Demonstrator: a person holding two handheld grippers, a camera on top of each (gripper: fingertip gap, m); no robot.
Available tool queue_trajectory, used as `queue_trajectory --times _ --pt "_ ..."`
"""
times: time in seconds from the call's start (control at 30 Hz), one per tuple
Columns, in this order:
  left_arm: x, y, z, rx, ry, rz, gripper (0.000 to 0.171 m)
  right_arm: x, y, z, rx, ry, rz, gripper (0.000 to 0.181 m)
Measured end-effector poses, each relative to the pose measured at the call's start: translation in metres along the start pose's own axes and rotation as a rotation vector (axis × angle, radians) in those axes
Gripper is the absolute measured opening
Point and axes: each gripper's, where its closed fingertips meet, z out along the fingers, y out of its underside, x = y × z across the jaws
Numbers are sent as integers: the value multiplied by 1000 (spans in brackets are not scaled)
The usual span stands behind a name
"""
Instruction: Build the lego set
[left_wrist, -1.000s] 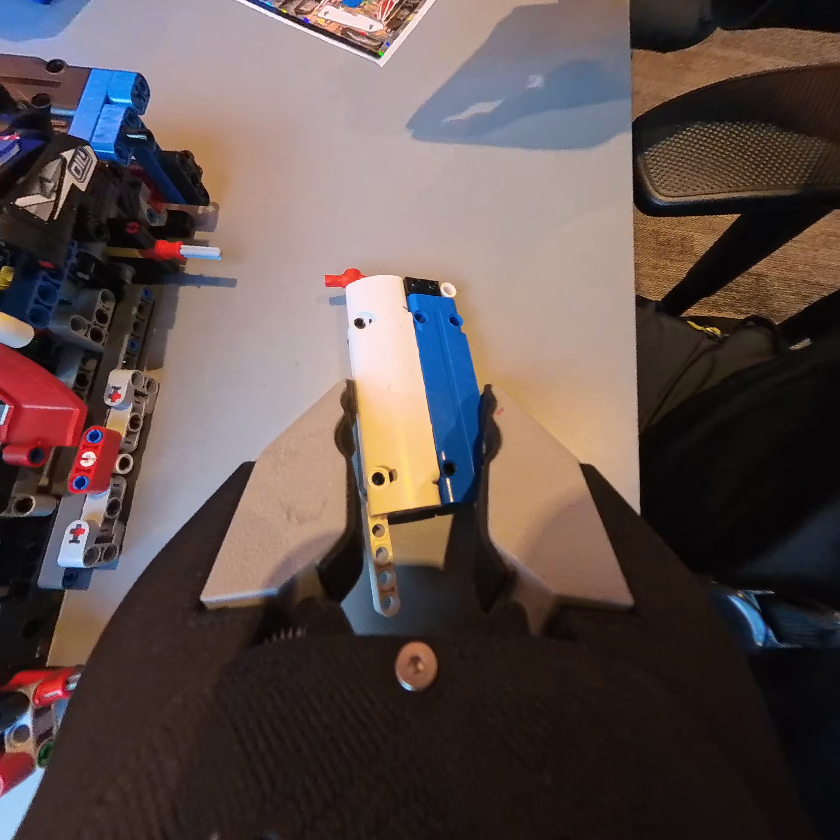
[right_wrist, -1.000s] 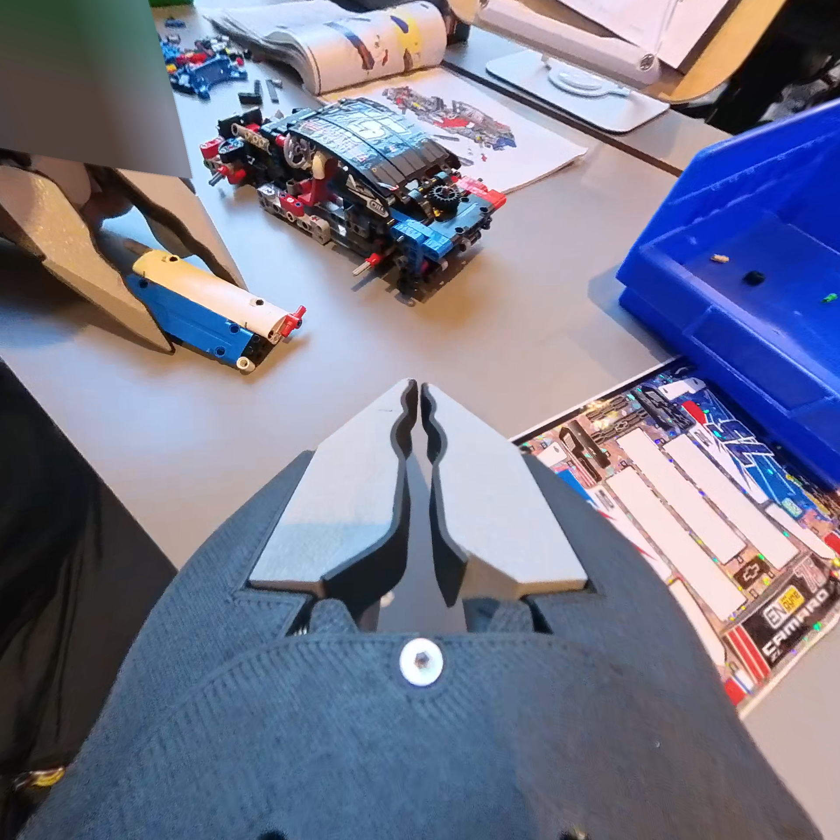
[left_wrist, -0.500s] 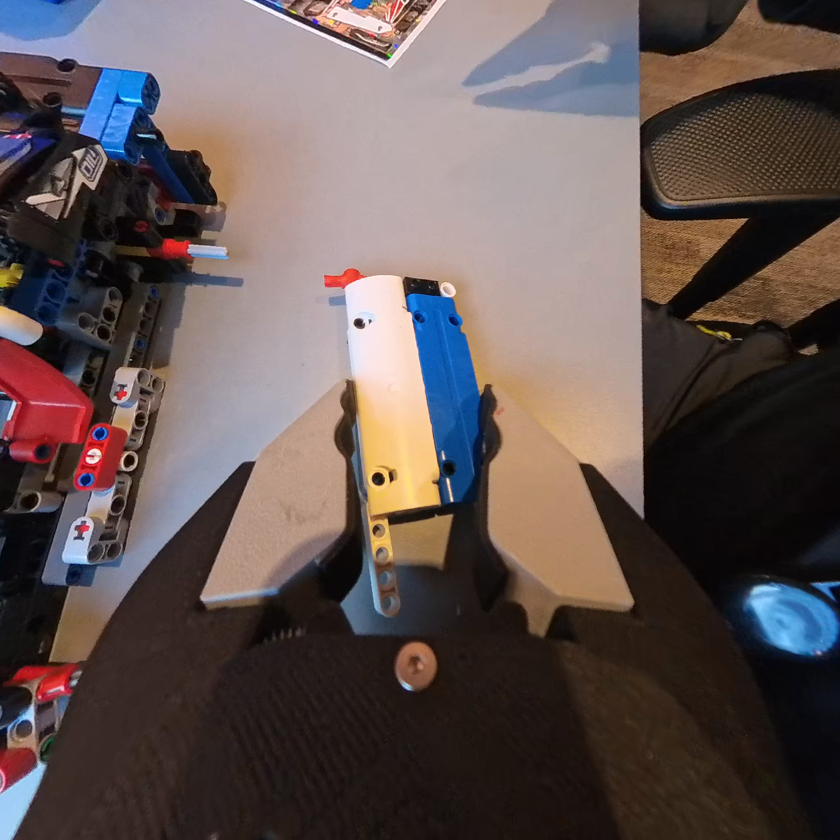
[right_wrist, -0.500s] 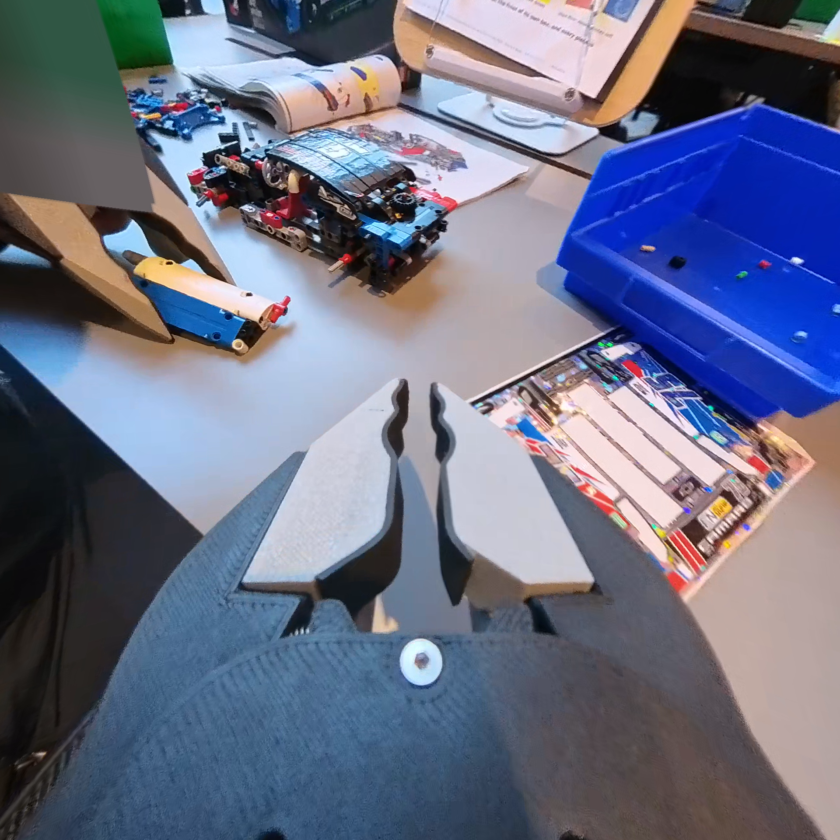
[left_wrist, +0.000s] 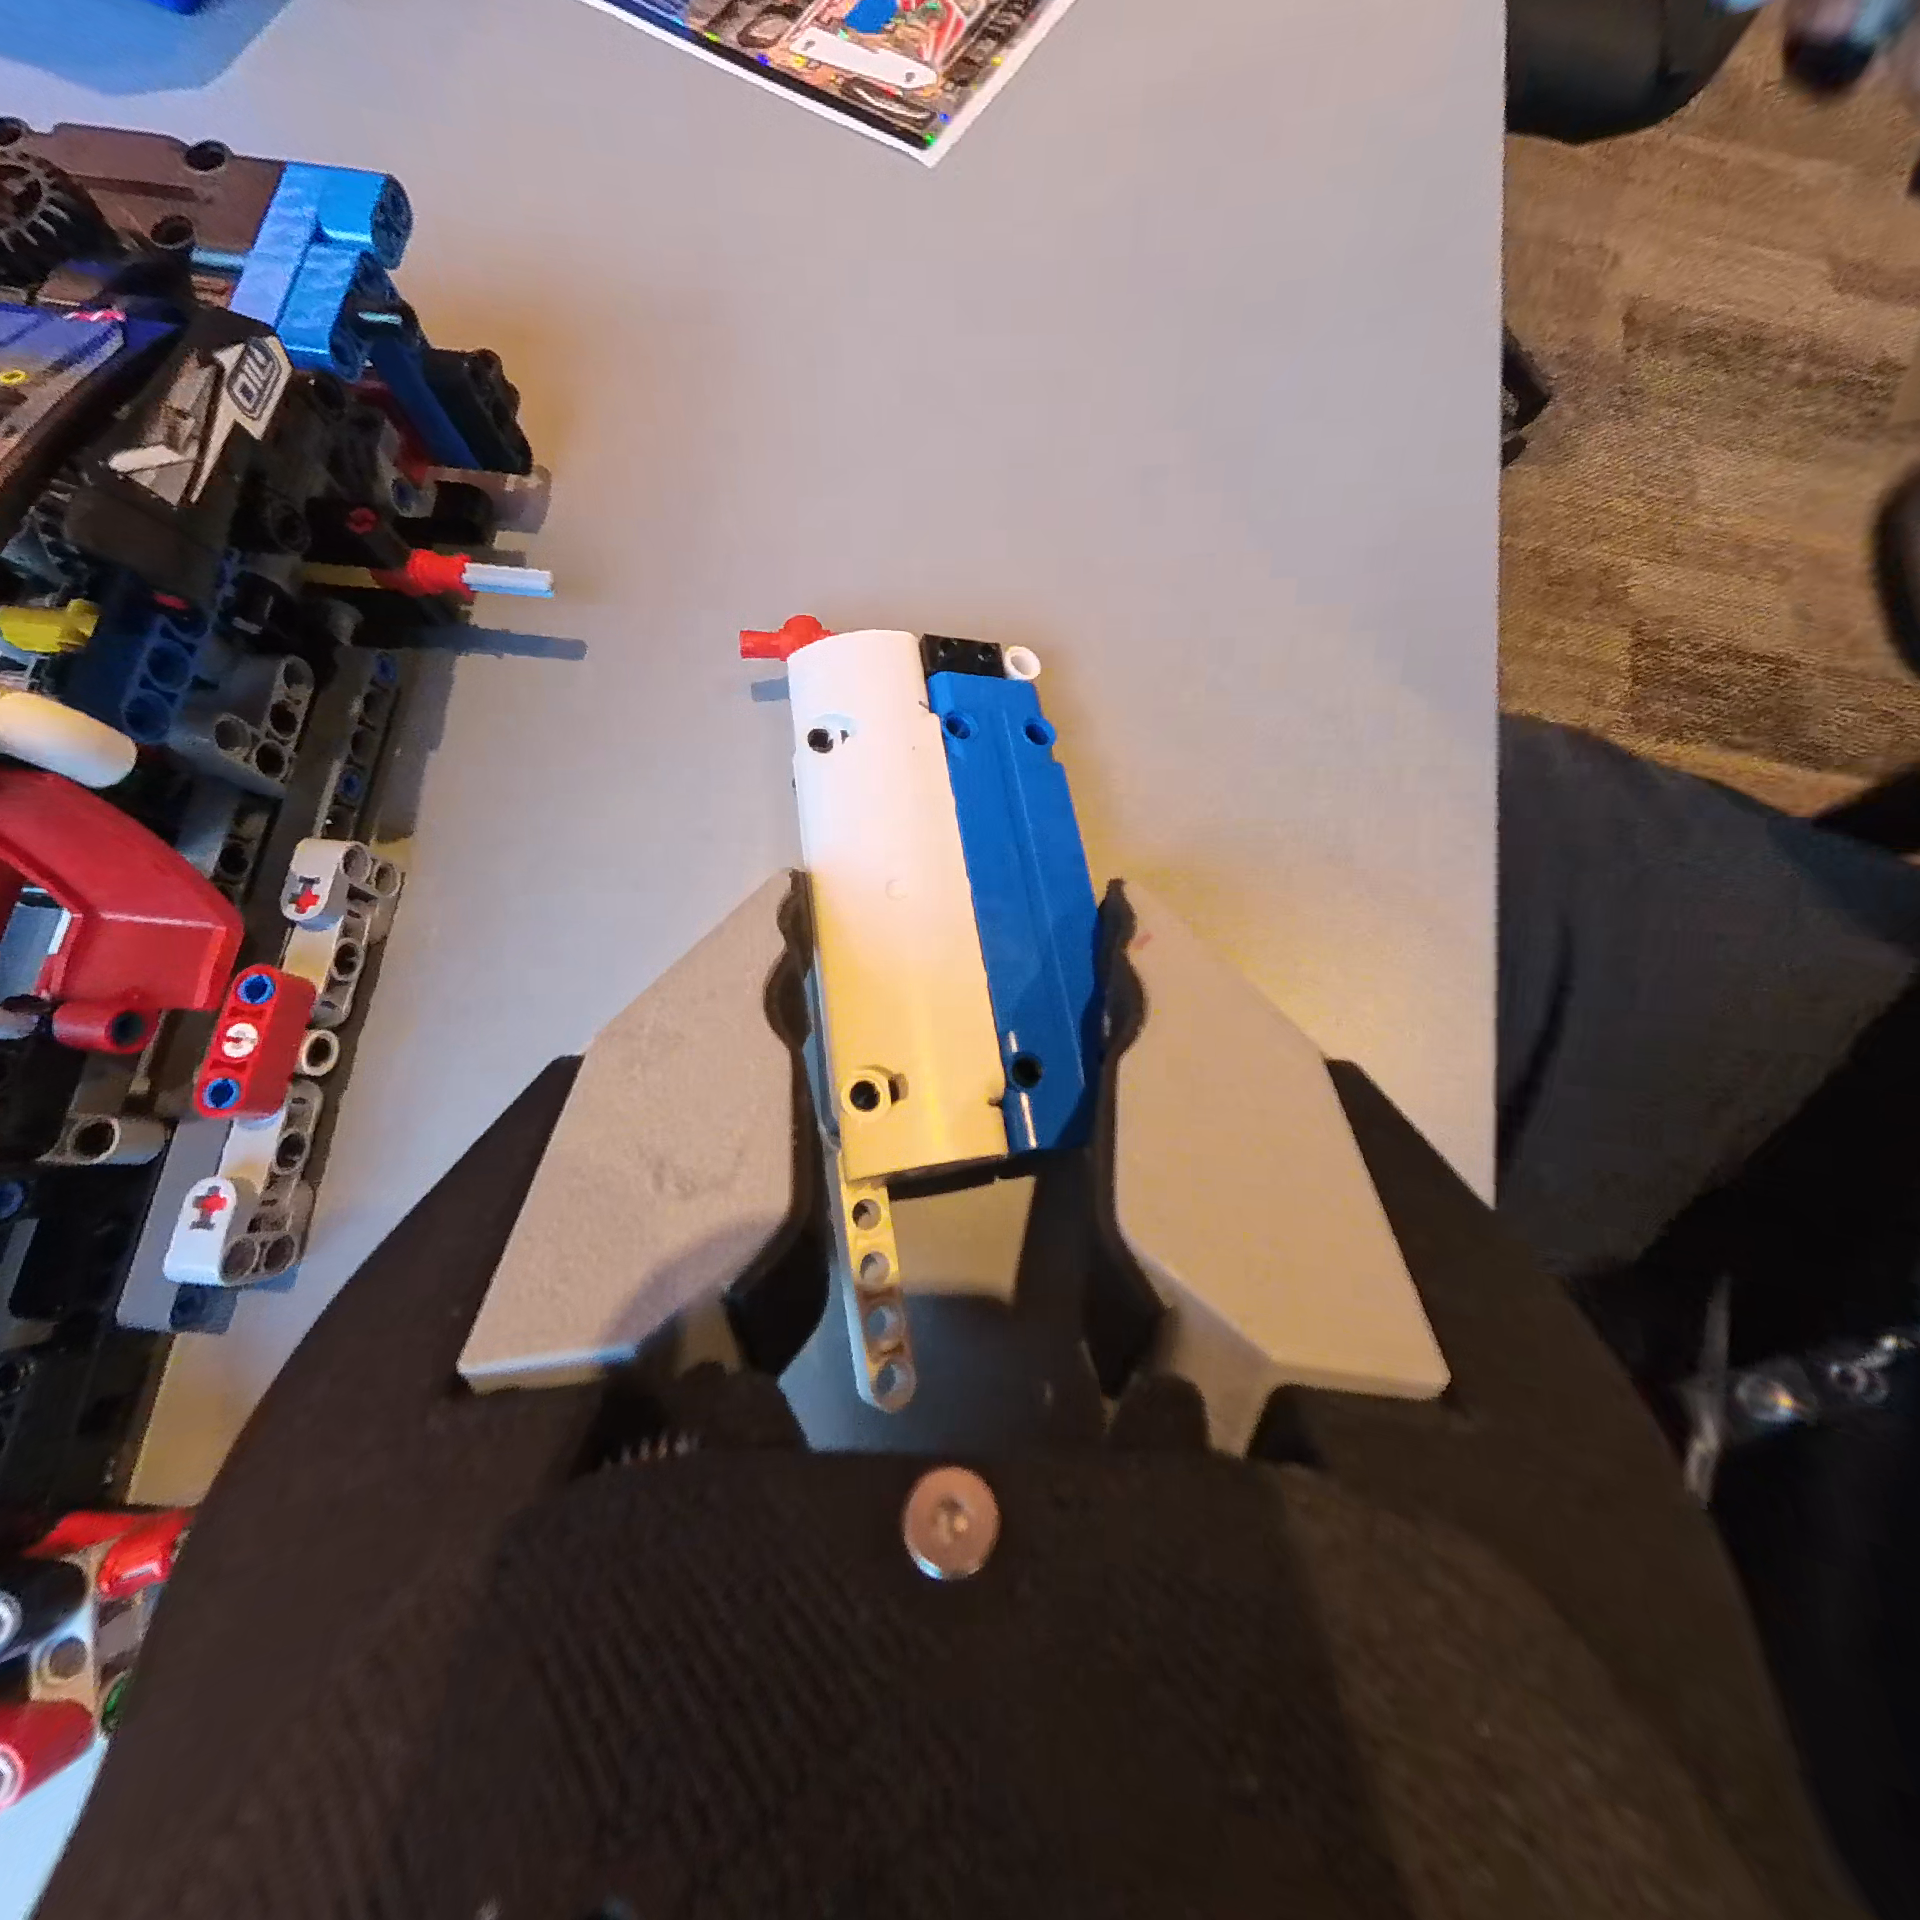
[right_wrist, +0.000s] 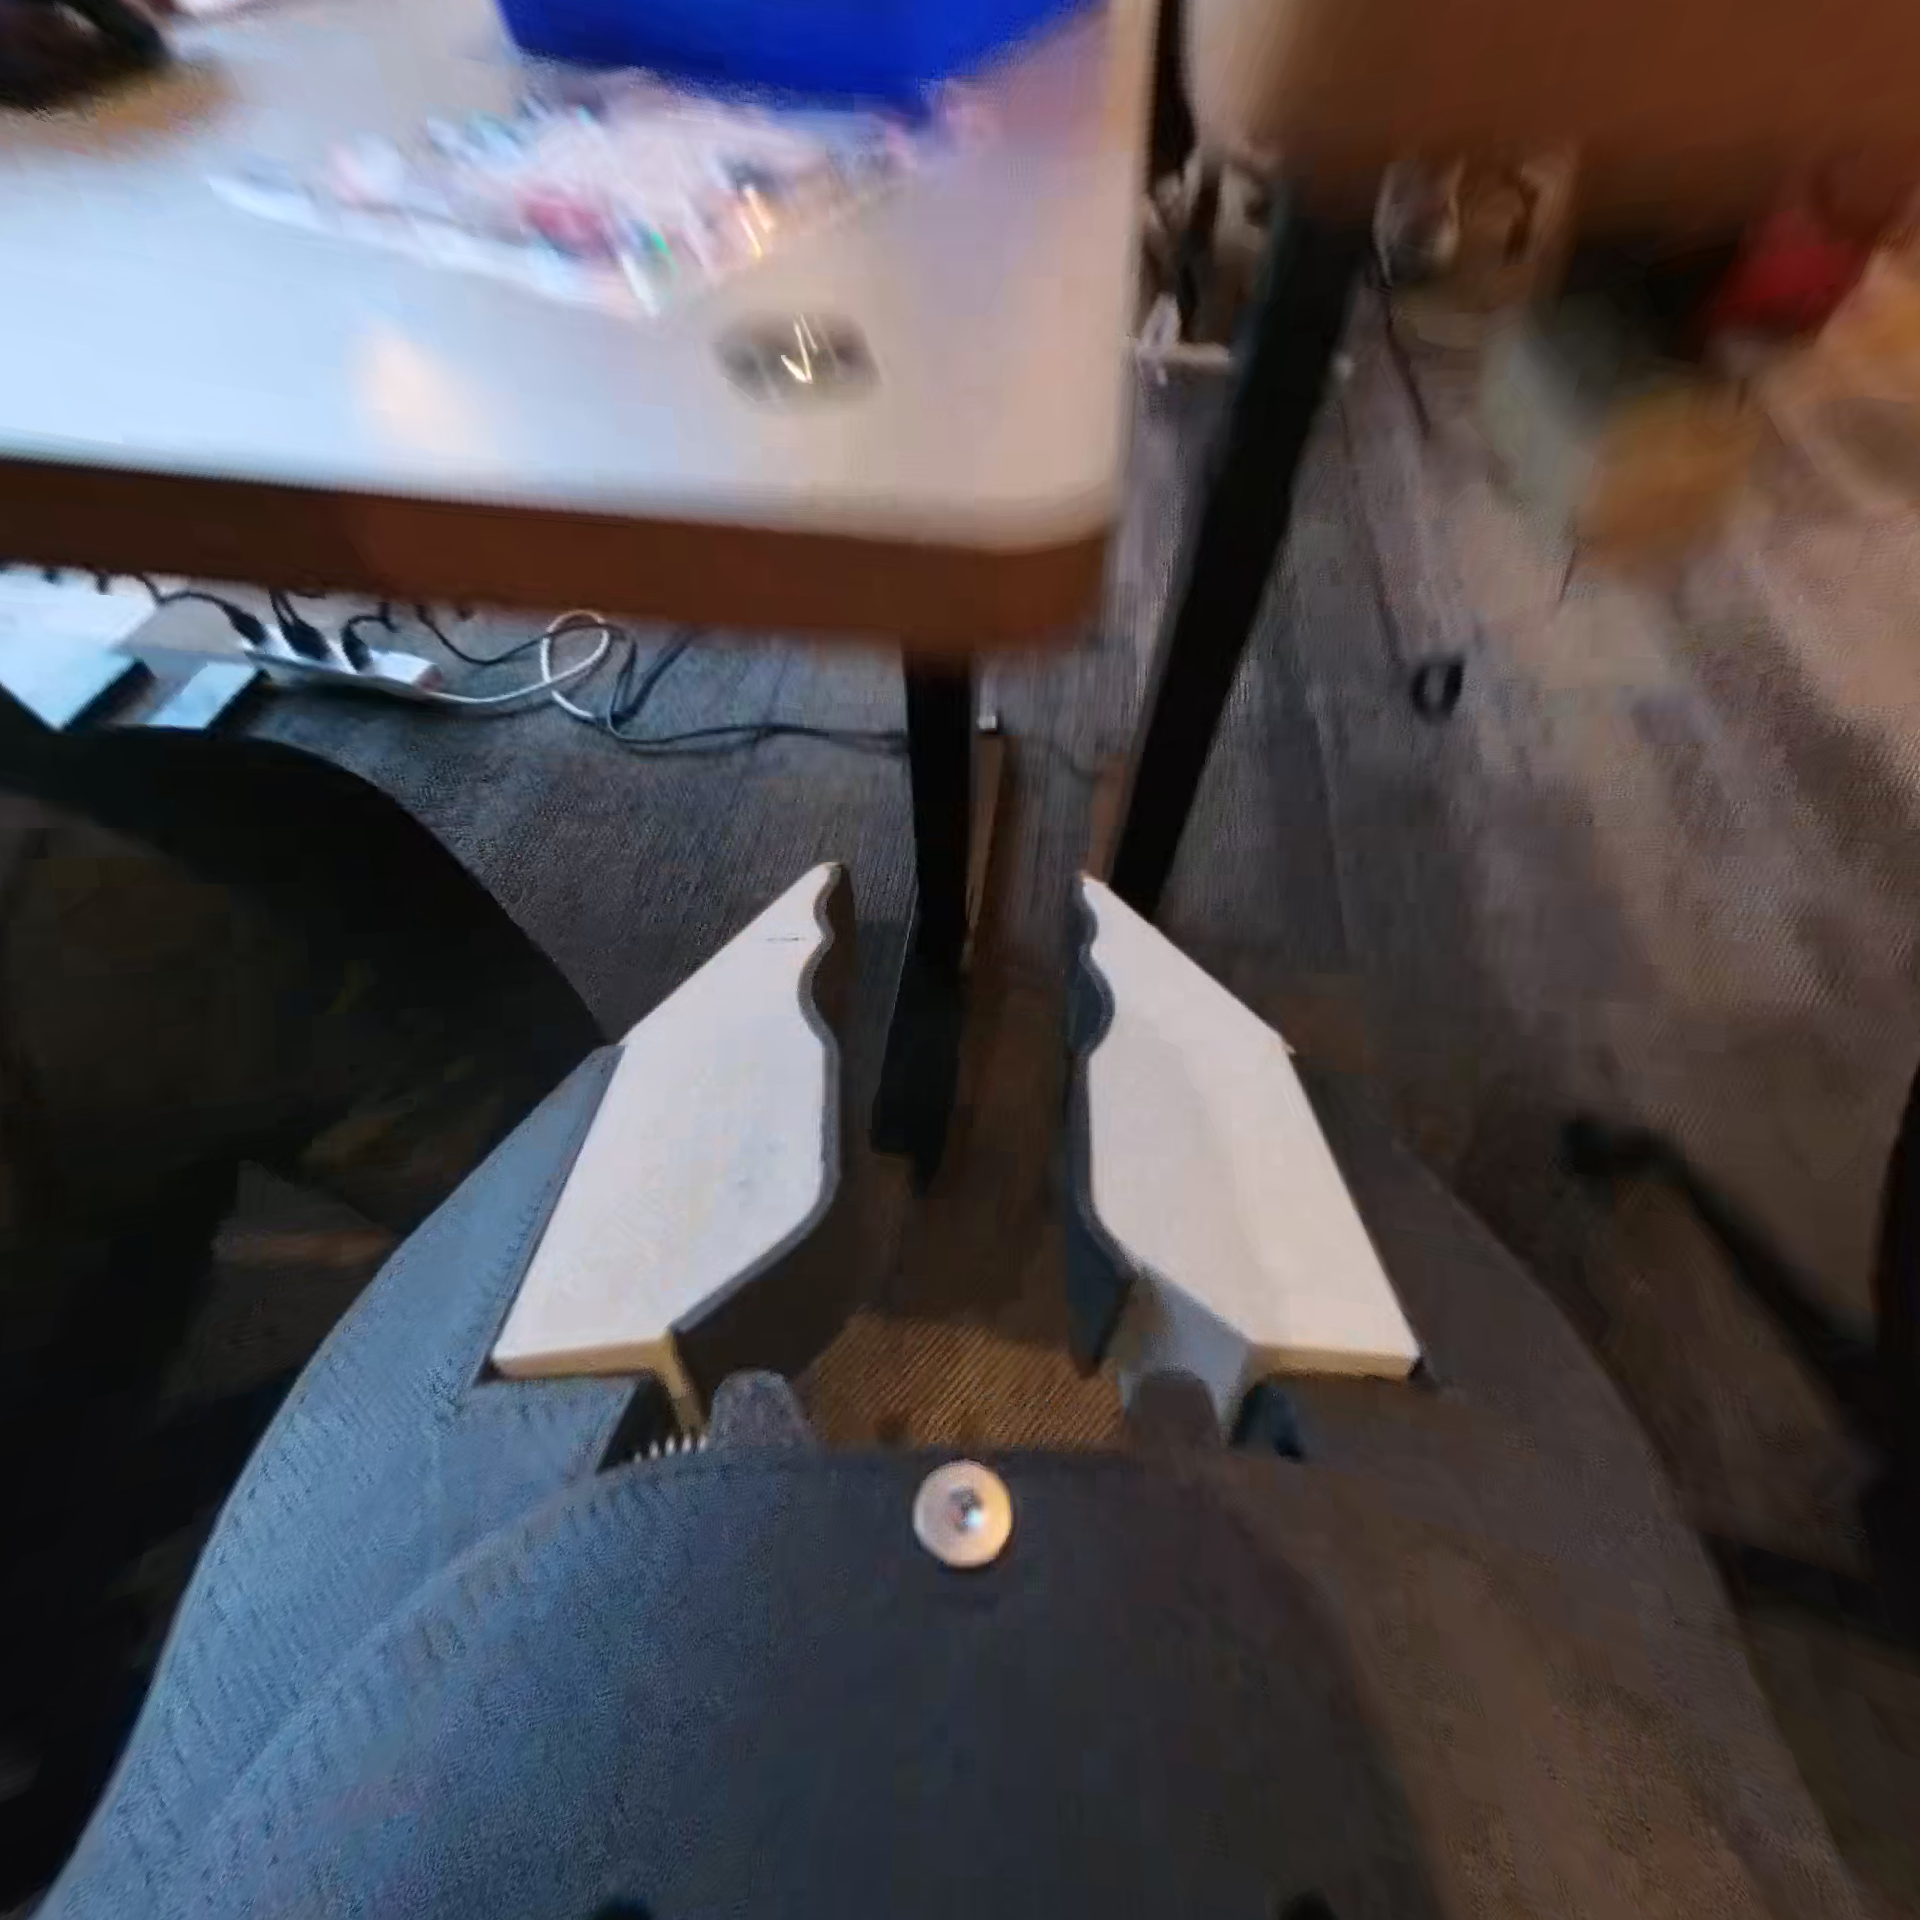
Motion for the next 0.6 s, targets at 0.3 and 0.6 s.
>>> queue_trajectory --times 0.3,0.6 --pt "-5 -3 3 2 -38 -1 53 -2 451 -52 -477 239 586 25" --pt "-17 -12 13 7 -54 -53 53 -58 659 -54 -857 378 632 25"
